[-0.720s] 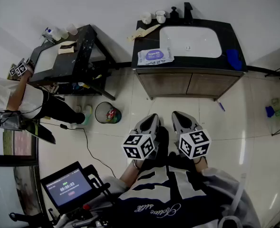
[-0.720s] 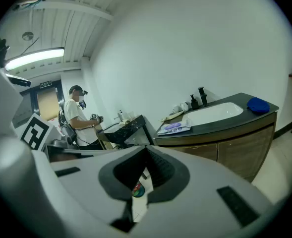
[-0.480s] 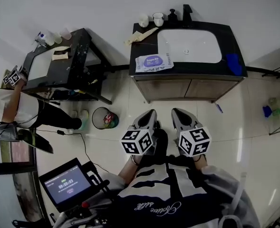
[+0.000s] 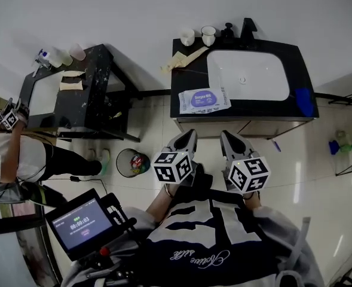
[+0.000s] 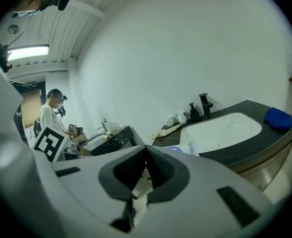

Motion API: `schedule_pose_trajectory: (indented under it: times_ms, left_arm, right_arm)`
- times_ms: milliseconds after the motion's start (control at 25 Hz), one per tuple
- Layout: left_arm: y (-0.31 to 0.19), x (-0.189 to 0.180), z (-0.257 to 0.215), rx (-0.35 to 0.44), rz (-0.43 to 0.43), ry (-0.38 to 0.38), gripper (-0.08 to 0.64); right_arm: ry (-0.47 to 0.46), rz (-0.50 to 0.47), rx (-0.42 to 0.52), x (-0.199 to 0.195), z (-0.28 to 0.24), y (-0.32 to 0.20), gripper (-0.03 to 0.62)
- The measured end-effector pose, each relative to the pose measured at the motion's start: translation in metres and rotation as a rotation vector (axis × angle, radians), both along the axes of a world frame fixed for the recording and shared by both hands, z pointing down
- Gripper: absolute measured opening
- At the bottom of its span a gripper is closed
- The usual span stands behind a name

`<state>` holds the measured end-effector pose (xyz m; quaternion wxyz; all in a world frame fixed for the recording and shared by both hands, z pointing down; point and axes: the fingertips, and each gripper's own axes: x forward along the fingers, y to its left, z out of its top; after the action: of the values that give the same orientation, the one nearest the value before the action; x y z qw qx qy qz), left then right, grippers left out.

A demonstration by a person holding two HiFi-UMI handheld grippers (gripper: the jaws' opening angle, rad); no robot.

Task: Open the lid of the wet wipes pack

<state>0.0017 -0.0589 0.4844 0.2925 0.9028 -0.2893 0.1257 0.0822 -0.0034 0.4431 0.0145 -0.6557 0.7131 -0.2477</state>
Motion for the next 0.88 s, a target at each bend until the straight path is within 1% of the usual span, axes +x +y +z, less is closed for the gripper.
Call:
schedule_pose_trajectory:
  times_ms: [160,400,600,720,880]
  left_arm:
    - [-0.032,-0.001,0.011,-0.027,0.003,-0.007,-0.002]
    - [-0.051,0.007,0.030,-0.086,0.016,-0.007,-0.002]
    - [-0.064,0.009,0.043,-0.134,-0.016,0.001,-0.002]
    - [-0.075,0.011,0.050,-0.156,-0.047,0.004,-0.002]
    - [-0.095,0.016,0.063,-0.175,-0.097,-0.005,-0.002]
  right_arm:
    - [-0.013,0.027,-0.006,0.004,0.003,-0.026,-0.003]
    - [-0.012,0.024,-0.042,0.008,0.015,-0.049,-0.003]
    - [-0.024,-0.021,-0.066,0.009,0.021,-0.065,-0.003]
    - [-0.007,-0.053,-0.089,0.016,0.031,-0.078,-0.003]
    - [0.020,-0.131,-0.131,0.026,0.048,-0.103,-0.002]
